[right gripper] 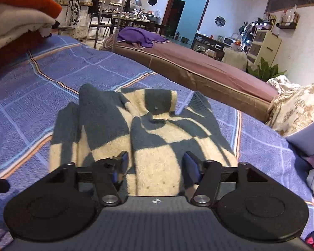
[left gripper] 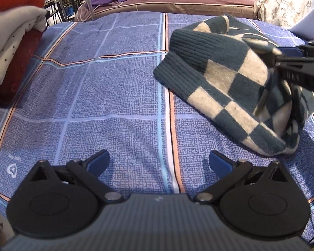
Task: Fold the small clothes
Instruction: 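Grasp the checkered sweater's sleeve cuff with the right gripper and lift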
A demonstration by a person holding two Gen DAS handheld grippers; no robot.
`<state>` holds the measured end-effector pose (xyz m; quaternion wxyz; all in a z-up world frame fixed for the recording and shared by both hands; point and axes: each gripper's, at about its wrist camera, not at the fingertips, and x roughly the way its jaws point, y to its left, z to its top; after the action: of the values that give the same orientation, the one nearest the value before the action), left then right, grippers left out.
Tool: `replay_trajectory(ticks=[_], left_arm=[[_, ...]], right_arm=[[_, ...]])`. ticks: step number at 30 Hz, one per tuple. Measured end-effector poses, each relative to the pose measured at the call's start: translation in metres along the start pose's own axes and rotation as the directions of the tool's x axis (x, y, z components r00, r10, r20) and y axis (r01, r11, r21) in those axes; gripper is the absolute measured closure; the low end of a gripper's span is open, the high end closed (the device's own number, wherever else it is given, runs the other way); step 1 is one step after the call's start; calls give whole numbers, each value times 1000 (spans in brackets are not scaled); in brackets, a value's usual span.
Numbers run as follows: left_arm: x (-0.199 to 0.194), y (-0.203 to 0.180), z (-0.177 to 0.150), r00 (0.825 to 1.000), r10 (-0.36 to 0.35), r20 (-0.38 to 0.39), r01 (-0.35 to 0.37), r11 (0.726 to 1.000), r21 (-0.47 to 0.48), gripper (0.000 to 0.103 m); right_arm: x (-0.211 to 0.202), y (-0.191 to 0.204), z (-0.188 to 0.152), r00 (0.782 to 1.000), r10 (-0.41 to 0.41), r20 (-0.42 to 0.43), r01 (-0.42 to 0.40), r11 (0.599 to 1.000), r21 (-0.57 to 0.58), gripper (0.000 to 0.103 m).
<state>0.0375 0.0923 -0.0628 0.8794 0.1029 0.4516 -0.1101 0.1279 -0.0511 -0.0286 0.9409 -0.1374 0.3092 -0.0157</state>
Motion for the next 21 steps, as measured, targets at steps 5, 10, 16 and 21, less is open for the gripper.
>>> replay_trajectory(ticks=[5,10,16,21], left_arm=[[1,-10,5,999,-21,28,20,1000,9,0],[-10,-24,19,986,-74,149,74,997,5,0],[-15,-40,61,958,-141,251,122,988,90,0],[11,-53,103,945,-205,256,163,971,177,0]], right_arm=[[-41,-49,-10,991,-89,95,75,987,145,92],[-93,-129,-52,959,-279,44,252,915,315,98],[-132,-156,-129,940,-304,-154,340,875,346,97],[-139,-135,-155,945,-245,-218,311,878,364,97]])
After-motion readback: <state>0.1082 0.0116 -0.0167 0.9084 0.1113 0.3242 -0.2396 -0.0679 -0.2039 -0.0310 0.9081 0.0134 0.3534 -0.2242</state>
